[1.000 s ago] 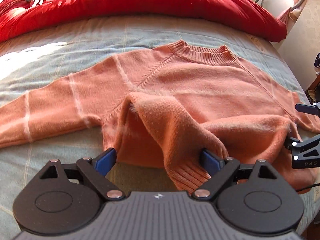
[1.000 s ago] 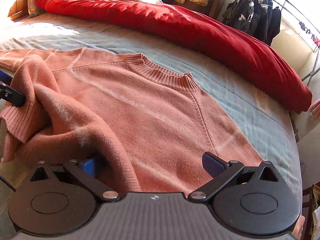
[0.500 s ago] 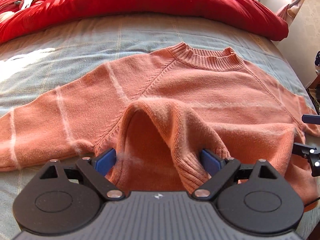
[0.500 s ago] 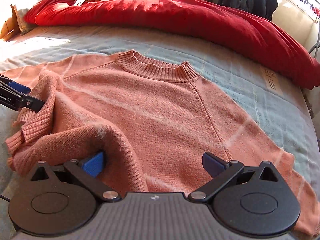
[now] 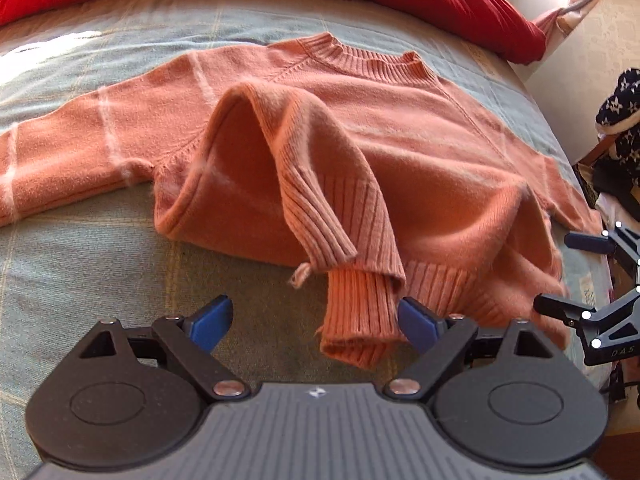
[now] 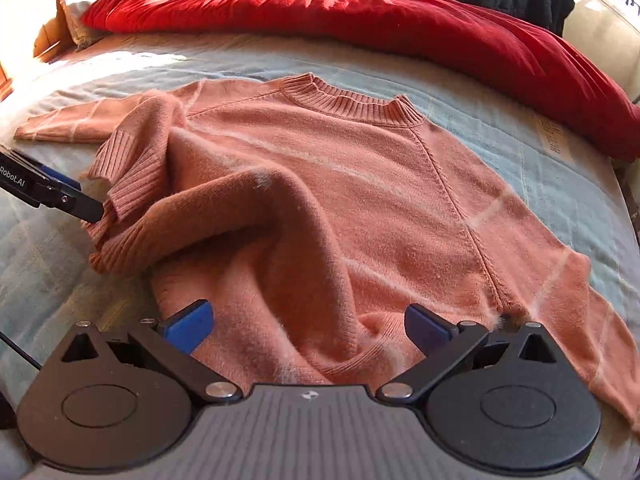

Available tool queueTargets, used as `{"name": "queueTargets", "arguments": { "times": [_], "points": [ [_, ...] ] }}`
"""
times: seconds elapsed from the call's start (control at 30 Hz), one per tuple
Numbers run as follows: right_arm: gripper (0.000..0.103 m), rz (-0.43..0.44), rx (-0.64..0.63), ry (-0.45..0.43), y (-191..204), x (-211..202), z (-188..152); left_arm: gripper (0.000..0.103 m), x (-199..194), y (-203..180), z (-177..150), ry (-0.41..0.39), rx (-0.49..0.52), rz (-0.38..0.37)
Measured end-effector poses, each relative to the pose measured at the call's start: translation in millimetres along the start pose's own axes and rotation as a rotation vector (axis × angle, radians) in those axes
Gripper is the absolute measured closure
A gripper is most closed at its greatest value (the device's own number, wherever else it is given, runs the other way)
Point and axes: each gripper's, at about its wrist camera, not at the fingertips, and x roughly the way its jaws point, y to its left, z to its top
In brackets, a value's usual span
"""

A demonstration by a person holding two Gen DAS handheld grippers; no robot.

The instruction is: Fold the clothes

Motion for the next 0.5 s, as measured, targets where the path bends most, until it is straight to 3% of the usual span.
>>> {"name": "queueTargets", "arguments": {
  "times": [0.23, 0.5],
  "points": [
    [0.000, -0.009, -0.160, 0.049, 27.8, -6.1, -33.9, 0.014, 7.5, -13.9, -21.4, 0.085, 0.053, -0.019],
    [0.000, 0.109, 0.156, 0.150, 1.3, -14.2, -69.1, 0.014, 18.5, -20.9, -31.7, 0.131, 0.089, -0.013]
  ]
}}
